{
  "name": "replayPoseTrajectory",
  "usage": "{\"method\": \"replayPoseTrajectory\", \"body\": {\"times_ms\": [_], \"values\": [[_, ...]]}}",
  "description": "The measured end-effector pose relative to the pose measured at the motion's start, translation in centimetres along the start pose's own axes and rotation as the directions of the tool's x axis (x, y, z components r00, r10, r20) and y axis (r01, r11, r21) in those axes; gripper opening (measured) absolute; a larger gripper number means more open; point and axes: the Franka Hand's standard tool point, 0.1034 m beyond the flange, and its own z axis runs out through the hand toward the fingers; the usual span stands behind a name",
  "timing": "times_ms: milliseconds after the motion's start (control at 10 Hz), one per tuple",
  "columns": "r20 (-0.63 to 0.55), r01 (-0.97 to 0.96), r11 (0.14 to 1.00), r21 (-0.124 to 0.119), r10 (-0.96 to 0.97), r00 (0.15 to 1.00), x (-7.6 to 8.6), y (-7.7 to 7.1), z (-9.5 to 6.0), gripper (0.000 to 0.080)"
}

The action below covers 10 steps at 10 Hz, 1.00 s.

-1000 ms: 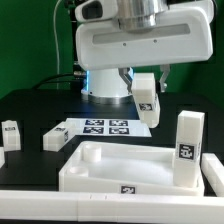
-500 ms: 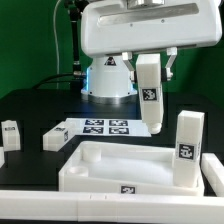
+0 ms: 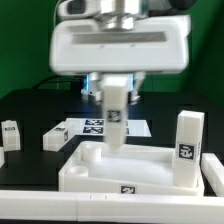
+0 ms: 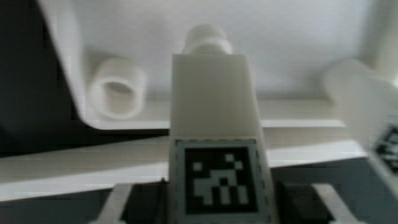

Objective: Assemble desk

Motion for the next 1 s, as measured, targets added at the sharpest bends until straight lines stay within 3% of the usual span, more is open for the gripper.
{"method": "replayPoseTrajectory", "body": {"times_ms": [600,800,1000], "values": [[0.007,0.005,1.000,-0.002,-0.005,1.000,0.1,0.6,0.0,0.0288],[0.014,0.021,1.000,-0.014,-0.020,1.000,1.0,3.9,0.1,0.0288],[-0.002,0.003,1.000,-0.016,-0.003,1.000,1.1,4.1,0.2,0.0288]]}}
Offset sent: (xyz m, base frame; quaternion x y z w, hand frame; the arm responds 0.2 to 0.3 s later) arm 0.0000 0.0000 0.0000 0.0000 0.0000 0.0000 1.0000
